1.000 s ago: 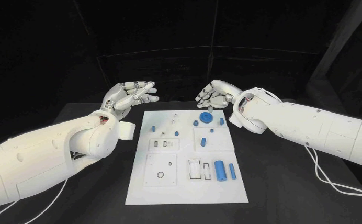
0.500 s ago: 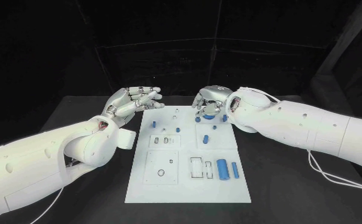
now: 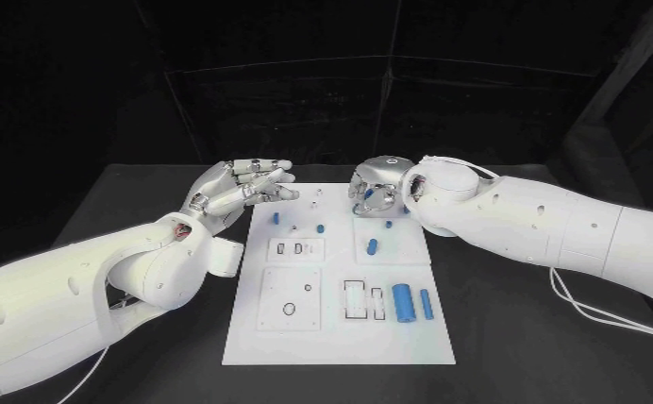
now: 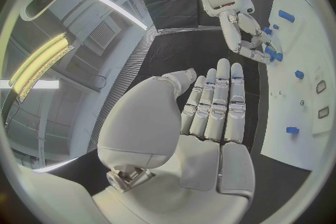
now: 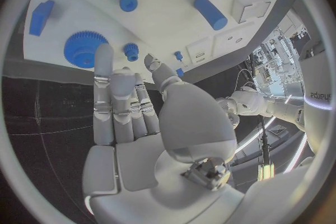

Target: Assemble the parts on the task board

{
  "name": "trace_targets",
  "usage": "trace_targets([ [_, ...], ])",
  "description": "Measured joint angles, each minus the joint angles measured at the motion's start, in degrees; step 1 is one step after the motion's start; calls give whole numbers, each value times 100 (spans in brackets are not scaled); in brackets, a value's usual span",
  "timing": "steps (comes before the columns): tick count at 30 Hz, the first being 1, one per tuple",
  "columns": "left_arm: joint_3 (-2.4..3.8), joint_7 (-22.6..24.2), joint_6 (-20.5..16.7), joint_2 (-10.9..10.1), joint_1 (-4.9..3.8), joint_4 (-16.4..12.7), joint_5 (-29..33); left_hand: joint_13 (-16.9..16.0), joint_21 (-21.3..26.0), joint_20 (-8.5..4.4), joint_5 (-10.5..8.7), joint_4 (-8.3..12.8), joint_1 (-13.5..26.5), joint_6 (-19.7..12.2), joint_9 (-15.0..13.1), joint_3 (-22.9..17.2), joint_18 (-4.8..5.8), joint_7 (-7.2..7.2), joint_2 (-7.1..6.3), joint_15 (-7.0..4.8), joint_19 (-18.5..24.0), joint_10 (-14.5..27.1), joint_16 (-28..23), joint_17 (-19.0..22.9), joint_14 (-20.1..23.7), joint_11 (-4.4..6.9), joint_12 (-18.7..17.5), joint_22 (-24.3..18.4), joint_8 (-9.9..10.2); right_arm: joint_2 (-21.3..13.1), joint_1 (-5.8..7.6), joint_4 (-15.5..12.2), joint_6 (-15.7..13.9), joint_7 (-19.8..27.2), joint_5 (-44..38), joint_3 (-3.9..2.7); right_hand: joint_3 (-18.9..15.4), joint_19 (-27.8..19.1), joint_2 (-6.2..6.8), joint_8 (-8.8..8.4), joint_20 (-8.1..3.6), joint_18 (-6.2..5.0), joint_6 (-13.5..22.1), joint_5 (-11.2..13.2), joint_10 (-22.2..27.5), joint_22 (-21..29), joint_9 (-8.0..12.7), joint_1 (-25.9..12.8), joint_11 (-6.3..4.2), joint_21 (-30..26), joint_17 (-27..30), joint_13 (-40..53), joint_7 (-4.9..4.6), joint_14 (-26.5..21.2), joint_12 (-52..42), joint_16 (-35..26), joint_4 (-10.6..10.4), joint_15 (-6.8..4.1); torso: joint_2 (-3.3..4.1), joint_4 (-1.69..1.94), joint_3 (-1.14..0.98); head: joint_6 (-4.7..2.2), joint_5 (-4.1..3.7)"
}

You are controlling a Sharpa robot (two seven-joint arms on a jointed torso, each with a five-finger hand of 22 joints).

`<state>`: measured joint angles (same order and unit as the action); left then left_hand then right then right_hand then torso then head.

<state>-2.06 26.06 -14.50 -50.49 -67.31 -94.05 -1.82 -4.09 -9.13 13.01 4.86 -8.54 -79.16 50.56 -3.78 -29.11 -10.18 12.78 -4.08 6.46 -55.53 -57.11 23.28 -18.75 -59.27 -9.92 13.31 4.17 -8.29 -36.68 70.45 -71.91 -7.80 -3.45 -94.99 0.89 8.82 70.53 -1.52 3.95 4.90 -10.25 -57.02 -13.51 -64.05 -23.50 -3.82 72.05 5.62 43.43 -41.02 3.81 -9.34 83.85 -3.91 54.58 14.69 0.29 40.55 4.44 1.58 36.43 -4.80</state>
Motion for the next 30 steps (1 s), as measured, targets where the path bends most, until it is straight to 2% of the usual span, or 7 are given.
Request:
trace_targets([
  [8,0,-15,8,-15,-5,-18,-3,0,26,0,0,56,22,0,0,-89,0,0,-22,0,0,20,20,-12,0,20,23,1,-26,18,1,39,157,-109,-100,1,102,-20,0,0,20,0,0,6,21,-82,0,0,21,135,-251,0,0,0,0,256,-77,0,76,9,-7,3,-19],
  [11,0,-23,9,-16,-5,-18,-4,0,26,0,0,63,22,-12,0,-148,0,12,-22,2,0,41,24,-15,1,-1,23,0,-26,20,1,38,191,-127,-117,1,254,-41,-13,0,41,0,-62,215,17,-154,0,10,17,254,-498,0,-17,0,0,483,-114,0,96,13,-14,0,-19],
  [13,0,-28,9,-20,-7,-18,-5,0,26,-14,0,71,22,-21,0,-167,0,21,-22,21,-14,41,24,-21,20,-1,23,1,-26,20,1,35,215,-135,-128,1,338,-41,-50,0,41,0,-74,266,-37,-230,0,6,-7,348,-645,0,-8,0,0,618,-129,0,113,16,-18,-5,-19],
  [16,0,-35,9,-21,-9,-14,-6,-1,26,-18,0,86,33,-21,-1,-202,1,21,-33,21,-19,41,43,-22,20,-1,23,1,-49,20,1,34,243,-140,-137,1,489,-38,-84,0,37,0,-172,267,-137,-531,-4,40,-30,606,-886,0,16,0,-13,834,-142,0,132,21,-24,3,-19],
  [24,1,-55,10,-24,-10,-14,-8,4,25,-18,1,127,46,-20,-1,-254,0,21,-45,0,-19,41,47,-27,41,-1,44,1,-49,46,19,41,265,-137,-150,-13,985,106,-160,38,1,3,-433,619,-426,-1277,-6,117,-94,1252,-1340,-1,64,18,-28,1265,-175,-22,163,32,-31,16,-30],
  [26,1,-60,11,-24,-10,-14,-8,4,41,-18,1,128,45,-20,-1,-286,0,21,-45,0,-19,41,47,-33,41,-1,44,1,-49,54,19,51,255,-137,-151,-13,1082,139,-160,53,-10,94,-485,646,-477,-1409,-6,117,-121,1365,-1412,0,72,10,-26,1333,-202,-54,166,34,-32,19,-30],
  [30,1,-68,14,-24,-11,-7,-9,4,48,-18,1,134,45,-20,-1,-292,0,21,-45,0,-19,41,47,-33,41,-1,44,1,-49,62,20,73,187,-138,-153,-13,1278,147,-161,83,0,94,-530,821,-558,-1620,-6,117,-143,1553,-1517,4,71,19,-44,1436,-287,-62,174,40,-36,16,-30],
])
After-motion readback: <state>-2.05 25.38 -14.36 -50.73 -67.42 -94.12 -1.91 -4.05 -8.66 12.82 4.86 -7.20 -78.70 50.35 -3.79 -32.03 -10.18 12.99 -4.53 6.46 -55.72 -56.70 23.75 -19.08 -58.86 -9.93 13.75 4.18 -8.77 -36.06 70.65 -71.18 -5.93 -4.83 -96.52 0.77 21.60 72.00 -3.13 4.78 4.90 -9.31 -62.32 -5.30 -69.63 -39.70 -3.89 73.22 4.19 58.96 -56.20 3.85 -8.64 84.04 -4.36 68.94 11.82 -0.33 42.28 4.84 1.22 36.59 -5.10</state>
